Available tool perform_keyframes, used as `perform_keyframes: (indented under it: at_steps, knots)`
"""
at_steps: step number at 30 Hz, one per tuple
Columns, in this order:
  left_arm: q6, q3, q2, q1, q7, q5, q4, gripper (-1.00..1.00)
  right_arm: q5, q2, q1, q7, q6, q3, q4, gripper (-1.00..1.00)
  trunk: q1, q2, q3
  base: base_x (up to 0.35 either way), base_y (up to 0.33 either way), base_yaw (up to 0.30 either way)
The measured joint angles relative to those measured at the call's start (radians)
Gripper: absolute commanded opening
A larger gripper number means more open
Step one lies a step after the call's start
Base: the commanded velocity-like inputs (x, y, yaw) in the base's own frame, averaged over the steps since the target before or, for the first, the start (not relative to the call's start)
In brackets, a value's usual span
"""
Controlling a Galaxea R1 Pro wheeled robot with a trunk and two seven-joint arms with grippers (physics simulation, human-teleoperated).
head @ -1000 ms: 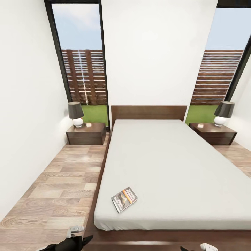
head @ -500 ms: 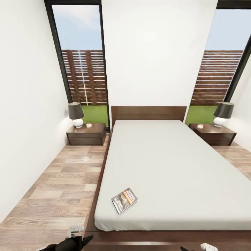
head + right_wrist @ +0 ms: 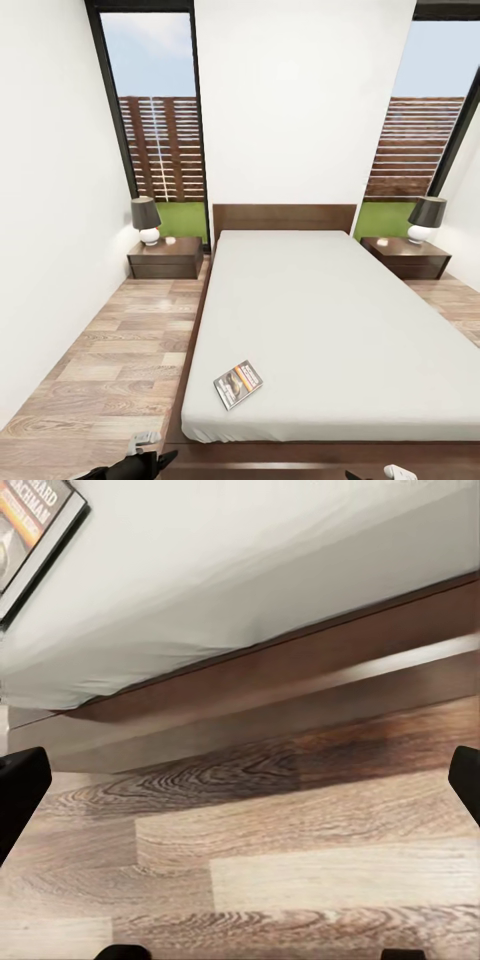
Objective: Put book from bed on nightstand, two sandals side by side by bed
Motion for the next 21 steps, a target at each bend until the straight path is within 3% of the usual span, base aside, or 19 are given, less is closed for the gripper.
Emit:
perform_keyframes:
  at_steps: [21]
  knots:
    - [0.000,0.000,0.000,0.000,0.001,0.000,0.000,1.00,-0.002,-0.001,0.000,0.000,0.000,-0.001,0.000,1.00,-0.081,0.147,0.066,0.000,0.000,0.000]
